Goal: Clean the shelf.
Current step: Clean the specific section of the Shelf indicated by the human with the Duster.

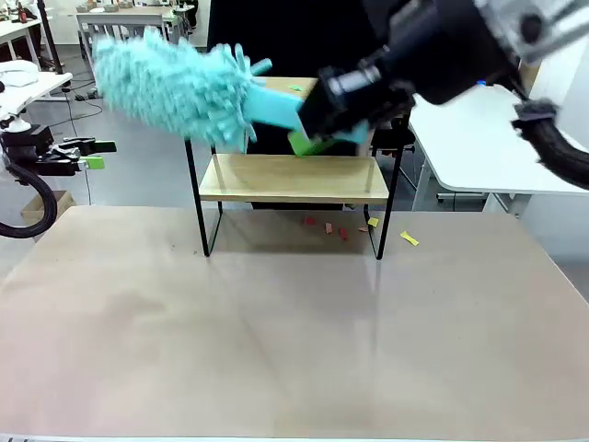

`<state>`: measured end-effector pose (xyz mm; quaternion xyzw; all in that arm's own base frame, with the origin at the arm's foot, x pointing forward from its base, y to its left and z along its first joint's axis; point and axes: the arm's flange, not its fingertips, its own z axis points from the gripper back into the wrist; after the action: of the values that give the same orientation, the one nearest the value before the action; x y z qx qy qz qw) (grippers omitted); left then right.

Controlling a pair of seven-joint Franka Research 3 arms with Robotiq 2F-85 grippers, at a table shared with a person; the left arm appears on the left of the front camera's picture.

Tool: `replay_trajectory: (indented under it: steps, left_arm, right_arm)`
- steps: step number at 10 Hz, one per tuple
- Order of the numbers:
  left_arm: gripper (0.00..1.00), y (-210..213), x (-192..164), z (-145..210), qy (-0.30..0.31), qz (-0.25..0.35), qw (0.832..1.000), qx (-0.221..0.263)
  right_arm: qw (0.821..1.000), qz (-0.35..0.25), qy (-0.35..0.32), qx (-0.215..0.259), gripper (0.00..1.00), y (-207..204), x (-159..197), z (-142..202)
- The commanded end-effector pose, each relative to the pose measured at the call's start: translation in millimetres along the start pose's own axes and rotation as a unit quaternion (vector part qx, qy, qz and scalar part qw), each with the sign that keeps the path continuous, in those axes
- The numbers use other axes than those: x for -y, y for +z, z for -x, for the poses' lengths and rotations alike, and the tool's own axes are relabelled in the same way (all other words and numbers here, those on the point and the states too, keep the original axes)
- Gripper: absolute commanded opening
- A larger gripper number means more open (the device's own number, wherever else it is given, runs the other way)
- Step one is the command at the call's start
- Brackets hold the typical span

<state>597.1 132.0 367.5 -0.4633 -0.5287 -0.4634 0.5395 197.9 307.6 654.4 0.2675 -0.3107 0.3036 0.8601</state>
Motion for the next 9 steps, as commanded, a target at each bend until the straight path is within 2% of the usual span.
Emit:
replay_trajectory:
  steps: [1, 3, 6, 7, 8, 9]
  left_arm:
    - [1.0, 0, 2, -2, -0.005, 0.001, 1.0, -0.001]
    - [1.0, 0, 2, -2, -0.005, 0.001, 1.0, -0.001]
    - [1.0, 0, 2, -2, -0.005, 0.001, 1.0, -0.001]
    - [1.0, 0, 2, -2, -0.005, 0.001, 1.0, -0.001]
    - [1.0, 0, 2, -2, -0.005, 0.001, 1.0, -0.001]
    - [1.0, 0, 2, -2, -0.005, 0.001, 1.0, -0.001]
  right_arm:
    - [0.996, 0.046, -0.054, 0.051, 0.12, -24, -21, -38]
    - [0.989, 0.084, -0.102, 0.073, 0.12, -39, -31, -69]
    - [0.975, 0.133, -0.16, 0.084, 0.12, -54, -31, -95]
    - [0.976, 0.133, -0.162, 0.066, 0.12, -53, -27, -96]
    - [0.982, 0.103, -0.135, 0.079, 0.12, -49, -18, -82]
    - [0.982, 0.103, -0.135, 0.079, 0.12, -49, -18, -82]
